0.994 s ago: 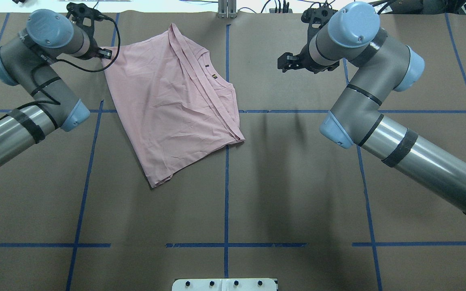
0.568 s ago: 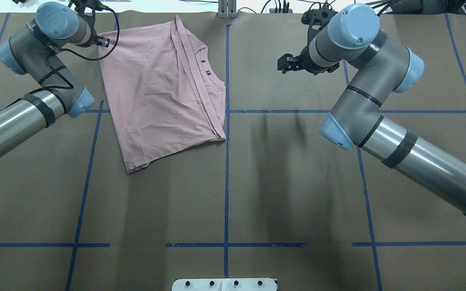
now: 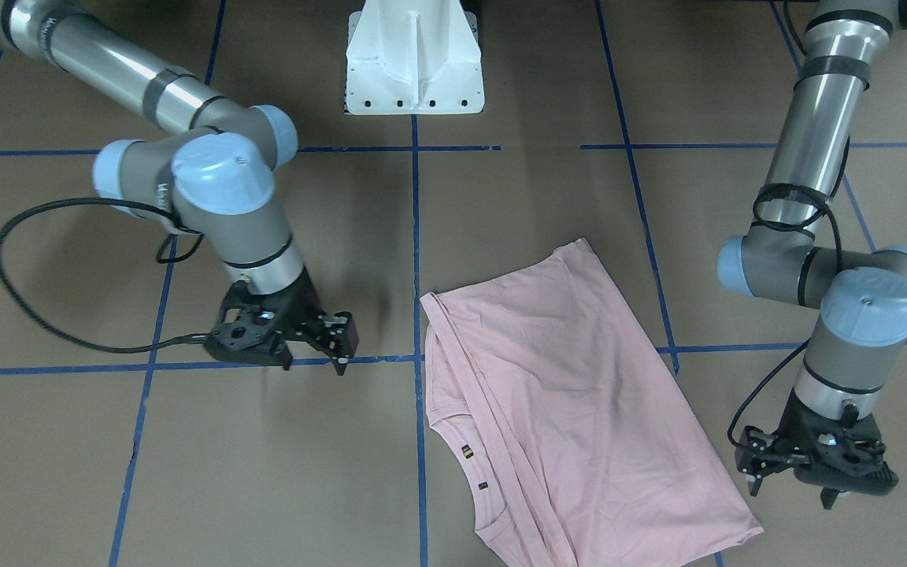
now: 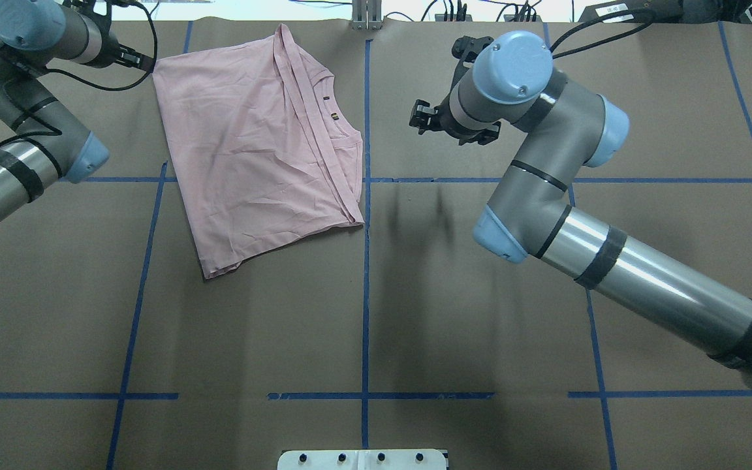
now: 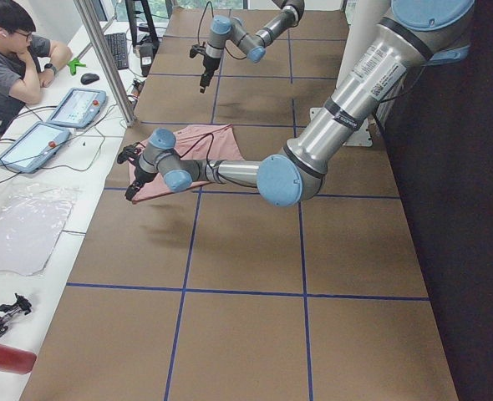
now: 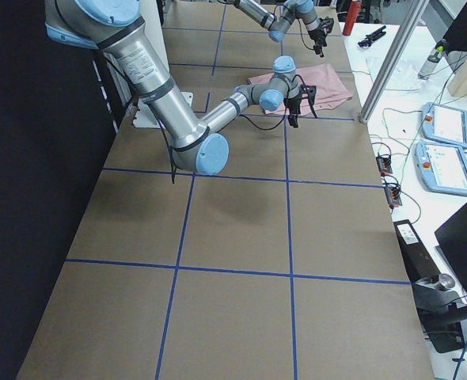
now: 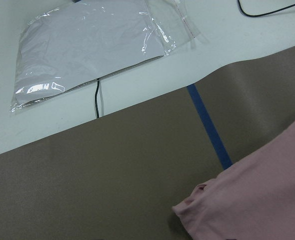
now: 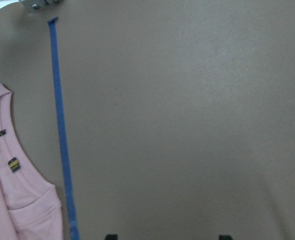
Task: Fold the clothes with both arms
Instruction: 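Reach the right gripper to the shirt's folded edge while the left holds it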
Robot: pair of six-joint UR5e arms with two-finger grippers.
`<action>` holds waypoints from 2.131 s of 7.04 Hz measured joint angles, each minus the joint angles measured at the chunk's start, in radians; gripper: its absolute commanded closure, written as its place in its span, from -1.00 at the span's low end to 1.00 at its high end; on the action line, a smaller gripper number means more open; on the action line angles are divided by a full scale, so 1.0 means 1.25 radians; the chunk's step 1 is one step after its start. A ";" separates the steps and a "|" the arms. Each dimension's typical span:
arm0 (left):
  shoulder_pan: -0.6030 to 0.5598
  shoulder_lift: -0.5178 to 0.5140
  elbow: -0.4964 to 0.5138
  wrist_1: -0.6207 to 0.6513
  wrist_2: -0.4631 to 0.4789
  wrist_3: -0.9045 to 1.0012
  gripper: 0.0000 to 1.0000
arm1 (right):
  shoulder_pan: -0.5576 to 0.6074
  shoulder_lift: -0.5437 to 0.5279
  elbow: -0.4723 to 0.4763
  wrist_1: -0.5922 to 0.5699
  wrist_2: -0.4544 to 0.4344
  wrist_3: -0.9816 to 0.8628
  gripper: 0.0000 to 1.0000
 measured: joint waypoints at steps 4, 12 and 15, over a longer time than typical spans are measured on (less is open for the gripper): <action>-0.002 0.028 -0.067 0.004 -0.010 -0.007 -1.00 | -0.088 0.178 -0.151 -0.055 -0.033 0.145 -0.48; 0.009 0.058 -0.099 -0.005 -0.010 -0.032 -1.00 | -0.179 0.235 -0.233 -0.118 -0.114 0.199 -0.48; 0.009 0.063 -0.104 -0.006 -0.010 -0.034 -1.00 | -0.191 0.237 -0.238 -0.115 -0.136 0.210 0.08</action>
